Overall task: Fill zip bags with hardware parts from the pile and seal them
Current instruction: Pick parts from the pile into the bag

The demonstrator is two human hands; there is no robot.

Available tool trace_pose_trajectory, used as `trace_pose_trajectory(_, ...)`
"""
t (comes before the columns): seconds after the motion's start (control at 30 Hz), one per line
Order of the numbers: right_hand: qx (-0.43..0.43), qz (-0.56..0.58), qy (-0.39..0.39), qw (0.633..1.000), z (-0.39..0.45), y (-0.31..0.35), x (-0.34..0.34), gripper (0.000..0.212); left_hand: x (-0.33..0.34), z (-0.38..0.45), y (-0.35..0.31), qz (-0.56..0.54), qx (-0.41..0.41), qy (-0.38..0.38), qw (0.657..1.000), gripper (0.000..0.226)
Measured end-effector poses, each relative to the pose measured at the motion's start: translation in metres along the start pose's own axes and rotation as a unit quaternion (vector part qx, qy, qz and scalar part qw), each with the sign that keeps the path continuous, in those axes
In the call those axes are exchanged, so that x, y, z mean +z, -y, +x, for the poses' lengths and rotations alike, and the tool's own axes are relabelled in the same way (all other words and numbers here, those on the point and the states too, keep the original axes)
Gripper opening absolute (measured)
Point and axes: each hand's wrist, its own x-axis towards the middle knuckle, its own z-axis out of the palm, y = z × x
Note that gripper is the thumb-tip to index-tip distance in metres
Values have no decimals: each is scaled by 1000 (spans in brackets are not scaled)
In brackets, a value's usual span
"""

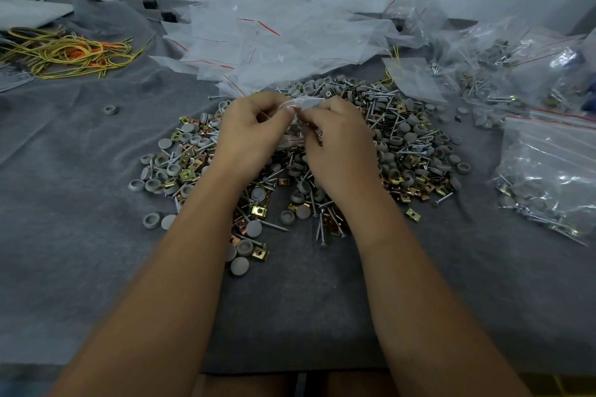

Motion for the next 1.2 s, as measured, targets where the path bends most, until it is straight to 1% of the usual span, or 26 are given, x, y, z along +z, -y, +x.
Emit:
trace_pose_trajectory(0.23,47,44,-30,998,0,5,-2,20,0,-1,-5,-9,12,14,1000,16)
trace_pose_trajectory(0.3,60,56,-30,996,-1,6,-2,14,0,-1,-6,-12,15,20,1000,16)
trace_pose_trajectory(0.37,55,44,-19,997,-1,6,-1,10,1,-1,-7,-12,13,22,1000,18)
trace_pose_trajectory(0.47,28,18,1,999,-2,4,2,14,2,-1,-6,-11,7,15,1000,23)
trace_pose_trajectory(0.57,7,11,14,1000,-2,2,3,18,2,0,-4,-5,1,-2,1000,23)
trace_pose_trajectory(0.63,2,32,-13,999,-2,4,1,17,2,1,-1,6,-7,-32,999,21)
trace_pose_trajectory(0.73,14,65,-87,994,-1,5,-3,14,1,4,6,28,-17,-86,996,26)
trace_pose_trajectory(0.83,66,84,-152,983,0,3,-8,16,0,5,11,44,-18,-114,992,30)
trace_pose_trajectory(0.9,115,110,-163,974,2,1,-12,19,0,6,13,57,-21,-130,990,29)
trace_pose_trajectory(0.97,159,127,-133,970,3,-2,-13,23,-1,8,15,62,-27,-142,988,29)
trace_pose_trajectory(1.03,181,117,-64,974,4,-6,-11,25,-1,9,17,63,-34,-153,986,29)
trace_pose_trajectory(1.1,172,79,13,982,3,-8,-9,26,-2,10,18,66,-41,-163,984,28)
trace_pose_trajectory(1.2,114,-56,101,987,2,-9,-5,25,-3,11,18,62,-47,-172,982,30)
